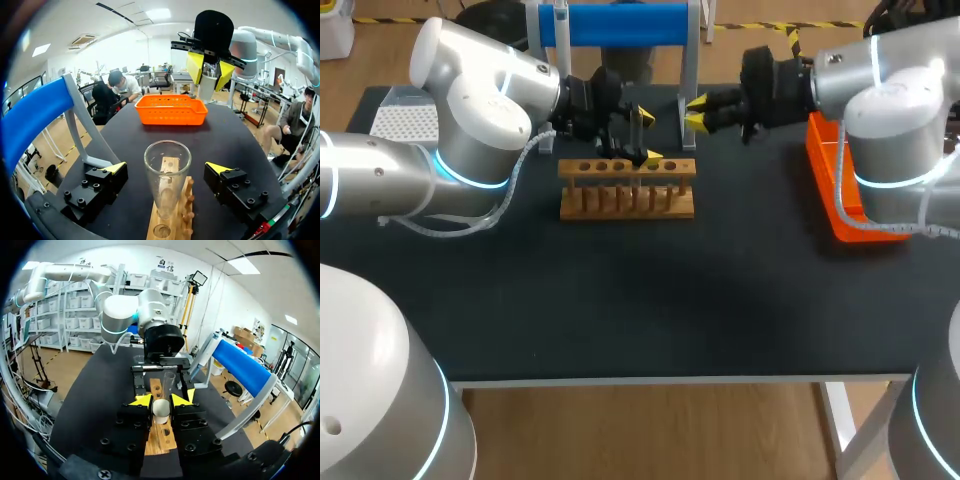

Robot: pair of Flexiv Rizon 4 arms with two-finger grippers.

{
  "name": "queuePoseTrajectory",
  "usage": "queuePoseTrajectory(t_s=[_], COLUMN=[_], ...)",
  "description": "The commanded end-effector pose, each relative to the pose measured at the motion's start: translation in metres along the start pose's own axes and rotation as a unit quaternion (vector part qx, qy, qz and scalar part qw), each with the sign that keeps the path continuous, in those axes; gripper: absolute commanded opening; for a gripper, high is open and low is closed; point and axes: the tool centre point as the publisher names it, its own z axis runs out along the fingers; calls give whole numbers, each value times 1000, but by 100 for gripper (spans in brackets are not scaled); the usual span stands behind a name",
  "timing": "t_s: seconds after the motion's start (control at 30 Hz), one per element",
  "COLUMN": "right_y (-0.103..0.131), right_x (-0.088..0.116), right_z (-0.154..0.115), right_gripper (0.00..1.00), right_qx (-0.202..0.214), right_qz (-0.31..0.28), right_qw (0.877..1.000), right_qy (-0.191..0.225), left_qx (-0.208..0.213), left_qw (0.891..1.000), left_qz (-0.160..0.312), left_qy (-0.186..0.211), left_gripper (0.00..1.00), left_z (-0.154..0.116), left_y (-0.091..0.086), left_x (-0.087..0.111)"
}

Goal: Invert the test tube, pick up the pipette, mount the tip to pipette, aspirate from beaker and dispense into the tube, eject the tip, return the pipette, and cap with the stopper.

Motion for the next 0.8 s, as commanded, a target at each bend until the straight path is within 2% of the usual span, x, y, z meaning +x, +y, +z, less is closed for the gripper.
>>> queuePoseTrajectory(t_s=[0.03, 0.4, 0.8], right_y=[10, 31, 30], right_x=[-9, -19, -23], right_z=[10, 24, 25], right_gripper=[0, 0, 0], right_qx=[5, -2, -5], right_qz=[-2, -15, -14], right_qw=[999, 999, 999], right_qy=[43, 50, 48], left_qx=[1, 1, -3], left_qw=[1000, 1000, 1000], left_qz=[0, 0, 3], left_qy=[2, 2, 1], left_gripper=[100, 100, 100], left_z=[0, 0, -2], left_y=[0, 0, 0], left_x=[-1, -1, 0])
